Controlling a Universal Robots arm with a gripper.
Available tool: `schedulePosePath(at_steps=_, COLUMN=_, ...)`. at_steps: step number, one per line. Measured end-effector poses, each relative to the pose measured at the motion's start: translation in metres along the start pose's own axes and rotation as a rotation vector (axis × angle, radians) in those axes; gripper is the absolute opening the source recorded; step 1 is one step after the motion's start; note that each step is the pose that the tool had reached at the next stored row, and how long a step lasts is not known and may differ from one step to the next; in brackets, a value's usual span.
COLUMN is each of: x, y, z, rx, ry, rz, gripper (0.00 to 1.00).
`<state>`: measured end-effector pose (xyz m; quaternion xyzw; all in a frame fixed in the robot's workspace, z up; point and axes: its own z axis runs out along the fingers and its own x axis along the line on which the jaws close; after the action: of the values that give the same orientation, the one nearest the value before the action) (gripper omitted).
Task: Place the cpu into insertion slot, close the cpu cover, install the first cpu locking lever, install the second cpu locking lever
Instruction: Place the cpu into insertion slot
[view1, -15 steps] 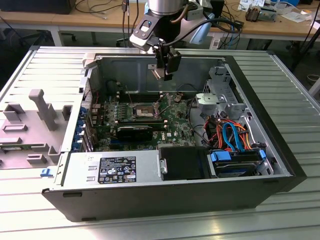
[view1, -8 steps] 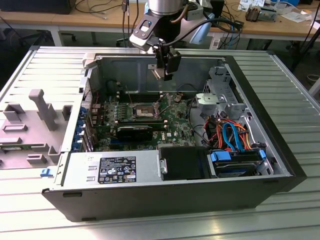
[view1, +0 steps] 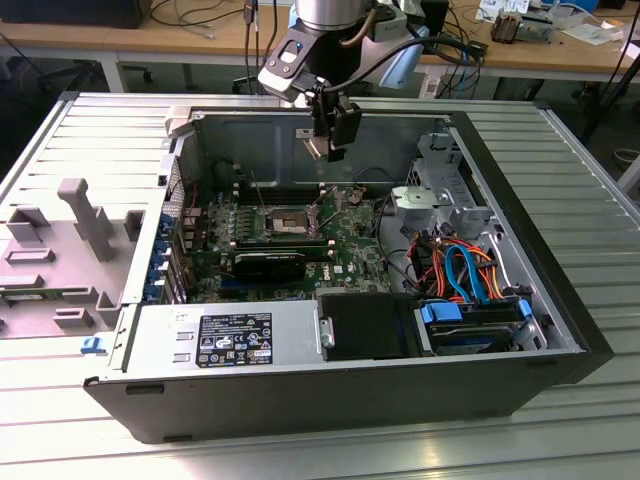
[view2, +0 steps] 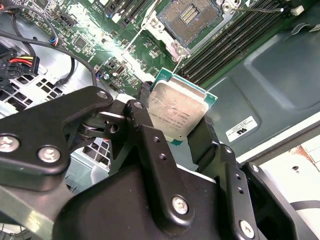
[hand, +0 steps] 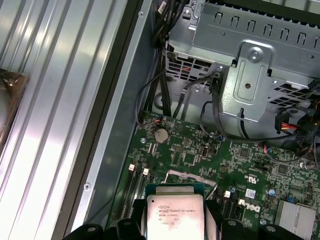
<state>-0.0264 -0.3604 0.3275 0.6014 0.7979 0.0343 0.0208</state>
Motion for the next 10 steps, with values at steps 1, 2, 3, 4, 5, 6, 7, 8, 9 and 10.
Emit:
schedulePosePath(at_steps=1, x=0.0000, y=0.0000, z=0.0000, rx=0.0000, ry=-0.0001, rz=0.001, gripper=0.55)
schedulePosePath(at_steps=2, x=0.0000, y=0.0000, z=0.0000, rx=0.0000, ry=-0.0002, rz=0.001, gripper=0.55)
schedulePosePath(at_steps=3, x=0.0000, y=0.0000, z=0.0000, rx=0.0000, ry=-0.0002, rz=0.002, gripper=0.55)
schedulePosePath(at_steps=4, x=0.0000, y=0.0000, z=0.0000, rx=0.0000, ry=-0.0003, rz=0.003, gripper=0.55)
schedulePosePath(at_steps=5, x=0.0000, y=0.0000, z=0.0000, rx=0.0000, ry=-0.0004, rz=0.003, gripper=0.55)
schedulePosePath(at_steps=6, x=0.0000, y=0.0000, z=0.0000, rx=0.0000, ry=-0.0004, rz=0.004, gripper=0.55)
schedulePosePath(at_steps=7, x=0.0000, y=0.0000, z=0.0000, rx=0.0000, ry=-0.0005, rz=0.004, gripper=0.55)
schedulePosePath(at_steps=8, x=0.0000, y=0.0000, z=0.0000, rx=0.0000, ry=-0.0006, rz=0.005, gripper=0.55)
schedulePosePath(at_steps=9, x=0.0000, y=0.0000, z=0.0000, rx=0.0000, ry=-0.0007, rz=0.006, gripper=0.55)
schedulePosePath(at_steps=10, x=0.0000, y=0.0000, z=0.0000, rx=0.0000, ry=-0.0008, rz=0.007, gripper=0.55)
